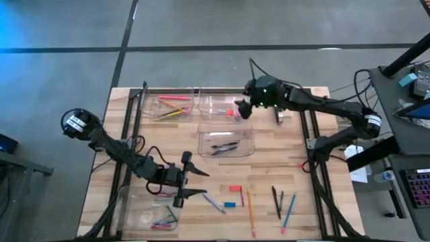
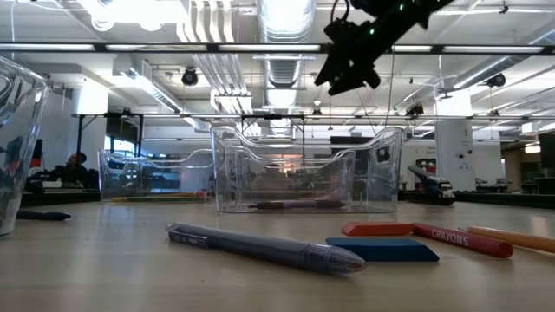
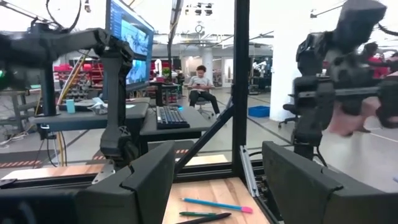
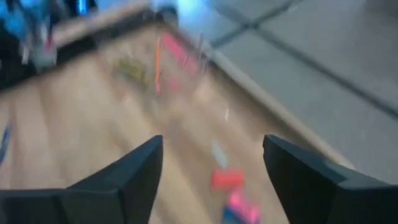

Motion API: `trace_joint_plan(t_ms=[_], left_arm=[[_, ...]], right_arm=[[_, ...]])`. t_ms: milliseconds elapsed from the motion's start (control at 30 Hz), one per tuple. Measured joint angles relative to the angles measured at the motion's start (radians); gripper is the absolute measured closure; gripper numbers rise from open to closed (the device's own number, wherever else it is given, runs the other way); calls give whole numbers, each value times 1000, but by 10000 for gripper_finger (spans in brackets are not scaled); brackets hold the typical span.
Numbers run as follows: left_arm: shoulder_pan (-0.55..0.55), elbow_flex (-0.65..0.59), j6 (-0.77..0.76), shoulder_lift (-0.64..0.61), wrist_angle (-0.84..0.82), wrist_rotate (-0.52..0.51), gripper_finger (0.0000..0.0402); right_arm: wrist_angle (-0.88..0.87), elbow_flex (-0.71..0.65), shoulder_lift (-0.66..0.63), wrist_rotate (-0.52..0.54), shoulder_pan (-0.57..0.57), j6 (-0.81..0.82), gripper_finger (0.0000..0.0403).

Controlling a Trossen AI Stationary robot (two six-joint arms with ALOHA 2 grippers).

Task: Sort crayons/erasers/pens/pencils in bins
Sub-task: Put the blue pencil into the top left transparent bin

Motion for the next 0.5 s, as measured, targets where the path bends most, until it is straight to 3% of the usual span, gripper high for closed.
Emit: trace_joint_plan(t_ms=[167,267,367,500], left_arm=[[1,0,0,0,-18,0,176],[2,0,1,0,-16,1,176],[6,0,1,0,-16,2,176],[7,0,1,0,-16,2,176]], right_arm=[[-477,138,-3,-2,91,2,121],[-721,183,-17,-3,179,85,125],[-867,200,-51,-2,294,216,132],[-919,183,-101,1,493,422,142]])
